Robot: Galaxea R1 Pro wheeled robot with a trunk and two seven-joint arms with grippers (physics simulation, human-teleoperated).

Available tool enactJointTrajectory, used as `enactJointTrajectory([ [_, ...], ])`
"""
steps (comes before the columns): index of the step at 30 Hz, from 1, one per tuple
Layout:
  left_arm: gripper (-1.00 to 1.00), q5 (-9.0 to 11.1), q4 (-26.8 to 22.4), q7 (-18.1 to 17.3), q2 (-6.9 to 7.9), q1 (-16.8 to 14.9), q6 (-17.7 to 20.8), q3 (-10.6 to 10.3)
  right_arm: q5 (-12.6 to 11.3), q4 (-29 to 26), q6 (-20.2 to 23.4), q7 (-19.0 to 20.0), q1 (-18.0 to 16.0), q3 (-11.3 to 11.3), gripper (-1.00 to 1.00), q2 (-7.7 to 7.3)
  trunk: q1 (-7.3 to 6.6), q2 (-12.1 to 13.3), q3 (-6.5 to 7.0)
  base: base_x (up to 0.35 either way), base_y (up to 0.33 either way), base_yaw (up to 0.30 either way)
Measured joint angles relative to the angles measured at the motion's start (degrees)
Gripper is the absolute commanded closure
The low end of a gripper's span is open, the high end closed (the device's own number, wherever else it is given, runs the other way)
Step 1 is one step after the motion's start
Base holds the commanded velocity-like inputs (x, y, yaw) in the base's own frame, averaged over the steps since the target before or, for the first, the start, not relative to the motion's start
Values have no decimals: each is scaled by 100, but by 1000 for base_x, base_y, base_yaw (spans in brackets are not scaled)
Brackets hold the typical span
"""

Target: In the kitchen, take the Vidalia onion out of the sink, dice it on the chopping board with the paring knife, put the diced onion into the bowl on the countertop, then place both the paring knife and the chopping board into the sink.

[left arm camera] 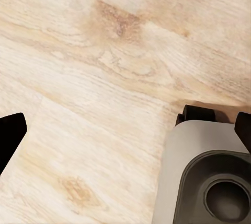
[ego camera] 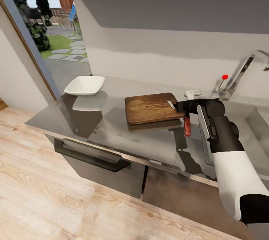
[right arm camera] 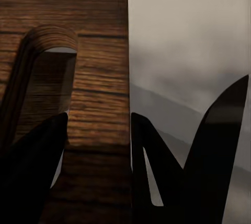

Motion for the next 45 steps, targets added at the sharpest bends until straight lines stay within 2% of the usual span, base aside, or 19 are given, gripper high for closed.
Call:
enactJointTrajectory([
  [23,-100,0,0,0,0,0,0,0,1,-20,-3,7,0,-14,100,-8,0,0,0,0,0,0],
  [36,-100,0,0,-1,0,0,0,0,-14,-376,4,20,0,-25,100,-3,0,0,0,0,0,0],
  [45,-100,0,0,-2,0,0,0,0,-19,-394,6,16,0,-11,100,-9,0,0,0,0,0,-1],
])
